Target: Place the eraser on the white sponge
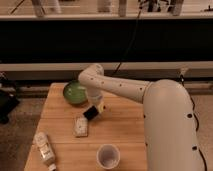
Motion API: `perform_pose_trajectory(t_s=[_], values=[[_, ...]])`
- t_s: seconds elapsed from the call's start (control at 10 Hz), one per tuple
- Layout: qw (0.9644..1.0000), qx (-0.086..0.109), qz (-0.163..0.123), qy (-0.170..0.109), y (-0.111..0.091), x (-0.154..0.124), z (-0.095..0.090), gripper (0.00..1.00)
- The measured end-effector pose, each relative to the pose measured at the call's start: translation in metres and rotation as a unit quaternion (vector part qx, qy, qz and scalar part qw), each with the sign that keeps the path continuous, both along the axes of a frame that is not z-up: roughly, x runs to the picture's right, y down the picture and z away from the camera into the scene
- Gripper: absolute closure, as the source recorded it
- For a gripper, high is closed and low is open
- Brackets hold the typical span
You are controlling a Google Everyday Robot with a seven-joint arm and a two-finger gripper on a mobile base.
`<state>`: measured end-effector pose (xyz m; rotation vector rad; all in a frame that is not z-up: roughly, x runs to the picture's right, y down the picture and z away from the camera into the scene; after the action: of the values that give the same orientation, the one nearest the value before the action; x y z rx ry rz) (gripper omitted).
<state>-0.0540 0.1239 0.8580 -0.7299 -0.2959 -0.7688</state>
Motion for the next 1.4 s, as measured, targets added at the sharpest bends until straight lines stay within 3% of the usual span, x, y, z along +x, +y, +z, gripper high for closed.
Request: perform_pose_trajectory(t_s=[0.7,1.1,1.4], values=[[0.9997,0.003,-0.007,-0.024,0.013,-0.031,-0.022,0.98],[0.9994,0.009,-0.019,-0.029,0.025,-0.047,-0.029,0.65],[0.999,0.01,-0.023,-0.037,0.03,-0.058,-0.033,0.32]])
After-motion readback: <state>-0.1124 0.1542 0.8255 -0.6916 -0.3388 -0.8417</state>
